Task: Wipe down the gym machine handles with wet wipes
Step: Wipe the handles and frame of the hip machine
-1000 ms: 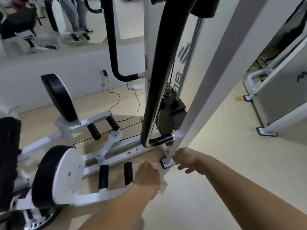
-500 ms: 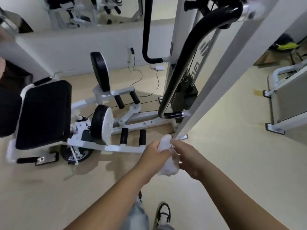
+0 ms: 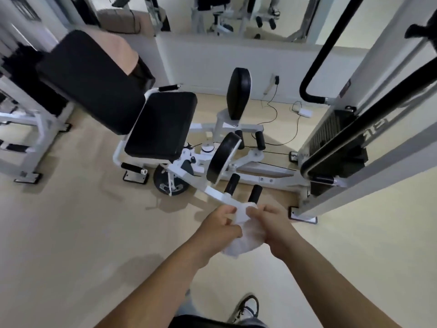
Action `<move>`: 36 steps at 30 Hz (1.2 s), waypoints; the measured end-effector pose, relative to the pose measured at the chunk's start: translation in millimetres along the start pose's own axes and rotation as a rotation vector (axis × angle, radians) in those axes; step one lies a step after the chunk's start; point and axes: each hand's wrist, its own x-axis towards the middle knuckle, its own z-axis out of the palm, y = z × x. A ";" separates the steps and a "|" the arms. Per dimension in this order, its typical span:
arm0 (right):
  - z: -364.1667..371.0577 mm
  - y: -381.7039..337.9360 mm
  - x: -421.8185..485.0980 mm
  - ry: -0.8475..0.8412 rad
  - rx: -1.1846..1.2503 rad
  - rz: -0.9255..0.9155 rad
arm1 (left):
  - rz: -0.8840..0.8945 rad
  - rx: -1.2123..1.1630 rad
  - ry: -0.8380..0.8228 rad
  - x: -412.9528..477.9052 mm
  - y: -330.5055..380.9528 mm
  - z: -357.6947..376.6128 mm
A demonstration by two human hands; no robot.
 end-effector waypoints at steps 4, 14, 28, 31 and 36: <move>77.8 -20.1 2.1 0.013 -0.114 -0.034 | 0.027 -0.012 0.062 -3.3 -8.8 -76.4; 277.0 -58.2 39.7 0.057 -0.172 -0.138 | 0.150 -0.106 0.180 2.9 1.8 -279.7; 421.6 -187.0 124.7 -0.133 -0.003 -0.162 | 0.337 0.002 0.093 85.4 74.5 -461.7; 450.7 -225.2 153.2 -0.220 -0.025 -0.133 | 0.413 0.019 0.250 111.5 103.5 -497.2; 501.3 -285.8 195.8 -0.318 -0.144 -0.185 | 0.511 0.183 0.418 143.9 147.6 -561.7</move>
